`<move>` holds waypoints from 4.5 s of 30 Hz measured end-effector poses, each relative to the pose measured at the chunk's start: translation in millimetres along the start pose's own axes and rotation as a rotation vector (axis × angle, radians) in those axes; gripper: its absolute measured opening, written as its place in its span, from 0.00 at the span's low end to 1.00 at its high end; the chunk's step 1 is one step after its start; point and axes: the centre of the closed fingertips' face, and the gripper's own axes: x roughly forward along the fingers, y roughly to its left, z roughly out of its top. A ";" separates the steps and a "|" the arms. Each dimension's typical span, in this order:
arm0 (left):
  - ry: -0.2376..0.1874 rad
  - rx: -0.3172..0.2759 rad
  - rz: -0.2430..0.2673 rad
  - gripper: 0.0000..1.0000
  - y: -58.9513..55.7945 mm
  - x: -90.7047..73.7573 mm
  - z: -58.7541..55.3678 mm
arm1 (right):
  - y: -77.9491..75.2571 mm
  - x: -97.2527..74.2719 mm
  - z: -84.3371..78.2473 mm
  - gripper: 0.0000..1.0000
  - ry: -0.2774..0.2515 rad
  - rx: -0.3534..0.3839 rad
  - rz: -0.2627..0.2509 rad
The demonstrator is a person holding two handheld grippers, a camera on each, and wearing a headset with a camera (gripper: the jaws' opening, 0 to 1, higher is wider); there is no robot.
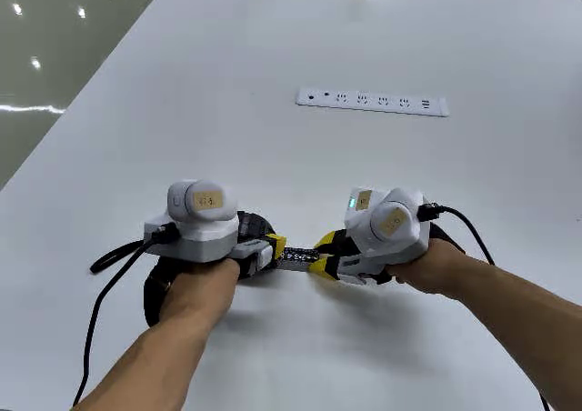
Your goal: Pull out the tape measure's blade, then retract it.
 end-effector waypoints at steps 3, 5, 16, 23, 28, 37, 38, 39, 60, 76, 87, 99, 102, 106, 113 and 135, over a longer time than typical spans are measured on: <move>0.000 -0.002 0.000 0.57 -0.3 -0.7 0.2 | 0.6 3.2 3.4 0.10 -0.004 -0.002 0.001; 0.000 -0.003 -0.001 0.57 -0.4 -1.0 0.2 | 0.7 4.8 5.2 0.10 -0.005 -0.004 0.001; 0.000 -0.006 -0.002 0.57 0.0 -1.1 0.1 | 1.9 13.3 13.8 0.10 -0.009 -0.017 0.008; 0.000 -0.011 -0.004 0.57 0.7 -0.2 -0.1 | 3.2 18.9 19.3 0.10 -0.010 -0.026 0.016; 0.000 -0.013 -0.004 0.57 0.6 0.4 0.0 | 3.9 22.2 22.1 0.10 -0.013 -0.031 0.021; -0.003 -0.017 -0.005 0.58 0.7 0.6 0.6 | 4.5 26.3 26.3 0.11 -0.012 -0.052 0.029; -0.003 -0.017 -0.005 0.58 0.8 0.6 0.6 | 4.6 26.9 26.7 0.11 -0.011 -0.056 0.031; -0.002 -0.016 -0.005 0.58 0.8 0.5 0.5 | 4.7 27.0 26.9 0.11 -0.011 -0.057 0.032; 0.002 -0.019 -0.006 0.59 0.7 0.3 -0.2 | 5.5 27.9 26.4 0.11 -0.002 -0.068 0.036; 0.014 -0.024 -0.005 0.61 -0.2 0.1 -0.1 | 5.7 27.7 27.0 0.12 0.014 -0.086 0.035; 0.018 -0.024 -0.004 0.61 -0.7 -0.2 0.2 | 4.8 24.1 26.9 0.13 0.015 -0.088 0.030; 0.023 0.008 -0.015 0.62 -0.8 -6.1 -1.5 | 8.0 14.0 24.7 0.17 0.012 -0.066 0.016; 0.023 0.014 -0.016 0.63 -0.6 -7.0 -1.6 | 10.2 11.2 22.4 0.18 0.011 -0.060 0.014; 0.025 0.012 -0.028 0.64 -1.1 -10.0 -1.9 | 12.0 5.6 20.1 0.20 0.011 -0.051 0.003; 0.032 0.029 -0.041 0.68 -2.5 -13.9 -3.7 | 12.8 -5.3 15.7 0.23 0.008 -0.031 -0.014; 0.044 0.109 -0.112 0.78 -9.6 -24.0 -12.2 | 11.5 -44.4 -8.5 0.38 -0.020 0.088 -0.098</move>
